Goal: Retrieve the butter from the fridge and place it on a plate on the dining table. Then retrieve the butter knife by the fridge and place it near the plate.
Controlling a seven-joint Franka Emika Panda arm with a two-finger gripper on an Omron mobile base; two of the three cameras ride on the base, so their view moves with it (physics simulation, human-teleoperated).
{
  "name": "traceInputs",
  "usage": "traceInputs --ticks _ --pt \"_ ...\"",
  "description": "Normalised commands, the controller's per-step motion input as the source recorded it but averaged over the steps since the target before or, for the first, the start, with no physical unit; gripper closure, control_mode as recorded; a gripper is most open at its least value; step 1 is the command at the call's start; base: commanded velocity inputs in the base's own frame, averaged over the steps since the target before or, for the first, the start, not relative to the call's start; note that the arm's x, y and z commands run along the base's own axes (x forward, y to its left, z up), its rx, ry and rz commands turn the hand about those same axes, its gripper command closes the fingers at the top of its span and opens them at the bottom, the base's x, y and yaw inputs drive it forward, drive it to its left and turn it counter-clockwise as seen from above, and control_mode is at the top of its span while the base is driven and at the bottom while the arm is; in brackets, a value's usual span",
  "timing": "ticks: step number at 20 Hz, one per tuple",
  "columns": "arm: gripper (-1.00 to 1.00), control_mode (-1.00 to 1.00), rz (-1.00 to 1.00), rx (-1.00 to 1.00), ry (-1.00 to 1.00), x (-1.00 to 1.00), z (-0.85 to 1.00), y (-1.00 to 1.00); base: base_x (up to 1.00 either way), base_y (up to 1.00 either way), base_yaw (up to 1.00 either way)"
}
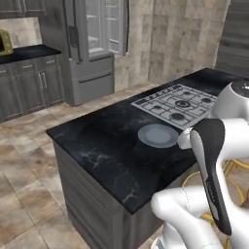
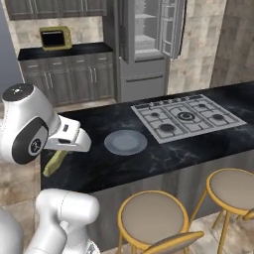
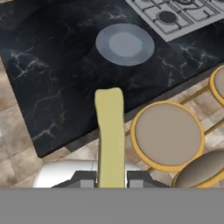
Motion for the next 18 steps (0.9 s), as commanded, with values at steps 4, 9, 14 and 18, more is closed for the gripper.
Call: traceInputs --ticks 4,9,14,18 --pt "1.0 1.0 0.0 0.0 0.0 0.0 0.0 0.0 0.48 -0.05 -0.01" --pt "1.0 1.0 0.0 0.0 0.0 0.0 0.0 0.0 0.5 -0.29 0.0" --pt "1.0 1.0 0.0 0.0 0.0 0.0 0.0 0.0 0.42 -0.29 0.0" --pt "1.0 -1.0 0.0 0.0 0.01 0.74 -0.01 -0.28 0.0 0.0 0.0"
